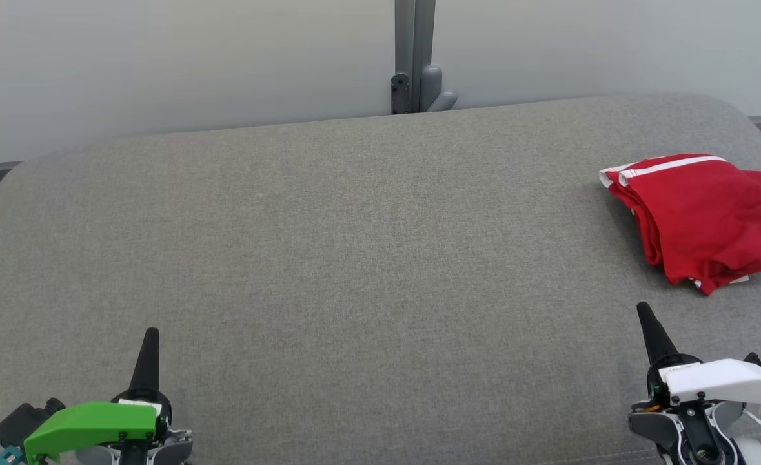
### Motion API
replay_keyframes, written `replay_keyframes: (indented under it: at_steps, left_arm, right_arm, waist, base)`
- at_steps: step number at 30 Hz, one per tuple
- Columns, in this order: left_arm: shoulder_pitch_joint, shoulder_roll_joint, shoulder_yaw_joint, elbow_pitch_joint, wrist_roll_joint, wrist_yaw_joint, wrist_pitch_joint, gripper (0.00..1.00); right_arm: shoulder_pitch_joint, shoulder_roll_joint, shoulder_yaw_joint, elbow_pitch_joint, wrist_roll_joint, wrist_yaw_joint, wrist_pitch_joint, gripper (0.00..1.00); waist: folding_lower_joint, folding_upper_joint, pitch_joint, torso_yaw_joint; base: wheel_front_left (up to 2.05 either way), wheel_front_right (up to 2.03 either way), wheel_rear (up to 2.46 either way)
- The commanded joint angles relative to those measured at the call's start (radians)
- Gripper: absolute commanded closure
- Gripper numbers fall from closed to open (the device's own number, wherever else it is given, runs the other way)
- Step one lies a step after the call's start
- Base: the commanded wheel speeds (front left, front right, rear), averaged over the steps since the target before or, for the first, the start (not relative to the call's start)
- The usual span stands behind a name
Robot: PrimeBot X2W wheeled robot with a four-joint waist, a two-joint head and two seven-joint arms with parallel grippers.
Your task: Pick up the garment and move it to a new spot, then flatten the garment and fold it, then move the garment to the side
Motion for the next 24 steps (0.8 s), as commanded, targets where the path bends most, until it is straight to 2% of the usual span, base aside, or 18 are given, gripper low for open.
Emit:
replay_keyframes:
  at_steps: [1, 24]
  left_arm:
    - [-0.026, 0.007, 0.007, -0.010, -0.033, -0.008, 0.006, 1.00]
    - [-0.052, 0.008, 0.027, -0.021, -0.194, -0.014, 0.052, 1.00]
  right_arm:
    - [-0.022, -0.007, -0.002, -0.010, 0.032, 0.000, 0.010, 1.00]
    - [-0.041, -0.009, -0.003, -0.013, 0.223, 0.000, 0.053, 1.00]
  waist:
    - [0.0000, 0.0055, 0.000, -0.001]
    - [0.0000, 0.0069, -0.001, -0.009]
  base:
    - [0.00, 0.00, 0.00]
    - [0.00, 0.00, 0.00]
